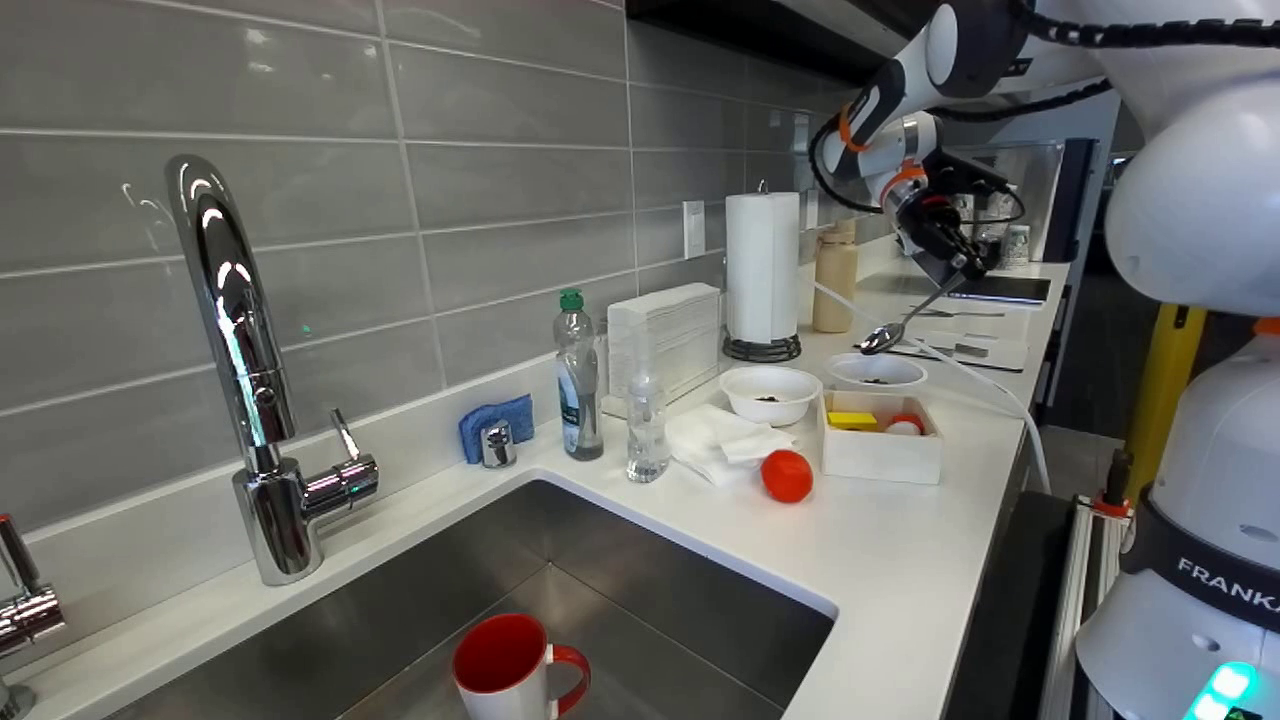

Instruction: Use the spoon to move some of the brown objects to the other bowl

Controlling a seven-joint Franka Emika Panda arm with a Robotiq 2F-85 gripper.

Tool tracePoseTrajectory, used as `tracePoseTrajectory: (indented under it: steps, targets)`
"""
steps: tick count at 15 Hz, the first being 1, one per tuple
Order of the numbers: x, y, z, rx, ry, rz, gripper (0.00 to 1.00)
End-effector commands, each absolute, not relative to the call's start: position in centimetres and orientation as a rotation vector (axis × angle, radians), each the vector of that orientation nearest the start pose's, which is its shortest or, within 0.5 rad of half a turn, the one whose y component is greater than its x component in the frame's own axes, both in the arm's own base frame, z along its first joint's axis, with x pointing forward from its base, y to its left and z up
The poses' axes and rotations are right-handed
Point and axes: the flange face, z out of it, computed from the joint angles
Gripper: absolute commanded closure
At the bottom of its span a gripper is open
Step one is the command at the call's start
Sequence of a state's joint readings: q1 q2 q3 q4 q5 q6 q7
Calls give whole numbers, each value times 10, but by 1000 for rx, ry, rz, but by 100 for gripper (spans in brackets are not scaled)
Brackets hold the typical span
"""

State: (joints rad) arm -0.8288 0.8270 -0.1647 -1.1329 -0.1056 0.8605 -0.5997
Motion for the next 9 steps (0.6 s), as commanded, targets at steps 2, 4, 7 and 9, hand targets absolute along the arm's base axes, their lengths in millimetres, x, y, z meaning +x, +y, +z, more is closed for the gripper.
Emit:
tracePoseTrajectory:
  steps: [2,4,7,9]
  targets:
    - [355,-507,321,-2222,414,1209,99]
    - [352,-501,320,-2230,357,1197,99]
    - [356,-495,329,-2239,242,1167,99]
    - [368,-486,331,-2241,126,1157,99]
